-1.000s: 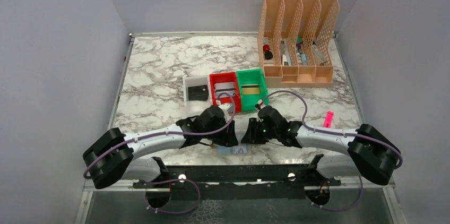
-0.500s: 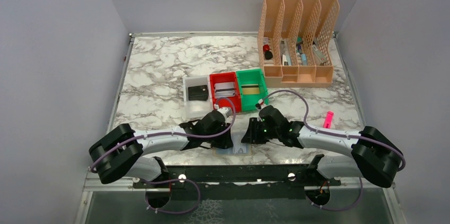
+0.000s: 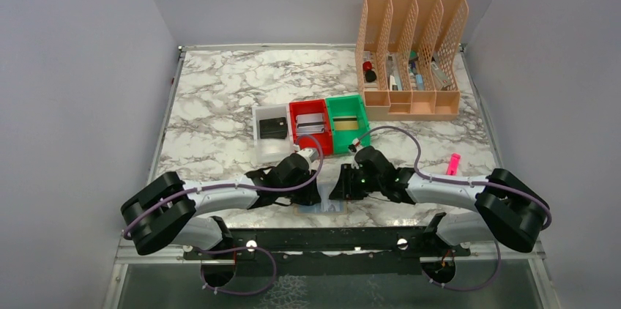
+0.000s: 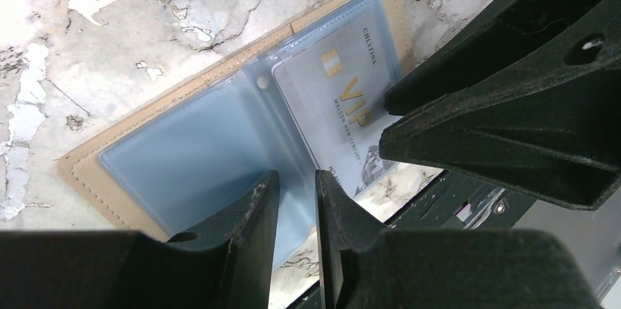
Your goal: Take the credit cards out of the card holder
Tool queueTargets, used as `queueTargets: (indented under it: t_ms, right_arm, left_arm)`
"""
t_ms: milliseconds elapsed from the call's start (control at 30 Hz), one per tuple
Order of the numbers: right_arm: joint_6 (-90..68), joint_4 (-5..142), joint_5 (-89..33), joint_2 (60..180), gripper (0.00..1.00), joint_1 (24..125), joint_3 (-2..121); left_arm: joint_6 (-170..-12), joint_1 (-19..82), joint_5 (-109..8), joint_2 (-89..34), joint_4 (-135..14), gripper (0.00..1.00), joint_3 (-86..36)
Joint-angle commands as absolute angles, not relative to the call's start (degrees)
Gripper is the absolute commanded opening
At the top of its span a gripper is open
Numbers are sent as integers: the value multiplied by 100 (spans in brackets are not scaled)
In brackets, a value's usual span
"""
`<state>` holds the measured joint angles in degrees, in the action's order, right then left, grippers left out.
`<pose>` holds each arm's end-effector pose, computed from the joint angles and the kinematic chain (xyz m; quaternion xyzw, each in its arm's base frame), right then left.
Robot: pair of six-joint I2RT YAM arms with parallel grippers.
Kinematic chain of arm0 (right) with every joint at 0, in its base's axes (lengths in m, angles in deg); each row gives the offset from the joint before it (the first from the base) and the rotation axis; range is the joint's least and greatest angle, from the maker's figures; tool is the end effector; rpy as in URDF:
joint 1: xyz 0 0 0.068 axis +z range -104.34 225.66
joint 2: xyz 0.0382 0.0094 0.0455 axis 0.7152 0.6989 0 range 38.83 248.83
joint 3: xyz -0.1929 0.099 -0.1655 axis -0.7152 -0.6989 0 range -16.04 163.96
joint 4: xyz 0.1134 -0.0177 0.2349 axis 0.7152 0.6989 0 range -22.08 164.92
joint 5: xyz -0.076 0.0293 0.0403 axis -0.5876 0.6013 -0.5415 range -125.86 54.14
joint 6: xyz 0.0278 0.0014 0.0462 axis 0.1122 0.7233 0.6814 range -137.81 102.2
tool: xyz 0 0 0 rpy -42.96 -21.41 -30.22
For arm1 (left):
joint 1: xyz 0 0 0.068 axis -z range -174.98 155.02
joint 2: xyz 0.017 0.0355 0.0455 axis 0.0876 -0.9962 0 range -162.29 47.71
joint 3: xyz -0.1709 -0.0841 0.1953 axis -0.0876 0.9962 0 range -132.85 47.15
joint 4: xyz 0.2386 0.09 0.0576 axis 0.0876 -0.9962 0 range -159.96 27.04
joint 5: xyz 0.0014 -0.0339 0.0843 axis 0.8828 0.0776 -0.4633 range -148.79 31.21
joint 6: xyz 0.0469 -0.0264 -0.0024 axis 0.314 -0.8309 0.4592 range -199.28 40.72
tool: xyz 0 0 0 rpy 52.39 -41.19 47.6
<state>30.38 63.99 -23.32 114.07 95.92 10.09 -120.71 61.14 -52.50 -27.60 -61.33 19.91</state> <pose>0.1444 0.1857 0.1456 -0.0582 0.9180 0.3529 0.1711 0.1287 -0.1988 0.1475 0.1387 0.9170 -0.3122 0.2059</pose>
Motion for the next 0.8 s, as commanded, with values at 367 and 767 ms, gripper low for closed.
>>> queueTargets:
  t_ms: [367, 767]
  right_arm:
    - [2864, 6729, -2634, 11323, 36, 9624, 1039]
    - [2957, 6580, -2567, 11674, 36, 9620, 1034]
  left_arm:
    - [-12019, 6146, -5444, -2676, -6329, 29, 2072]
    - [-12120, 6146, -5469, -2641, -6227, 30, 2077]
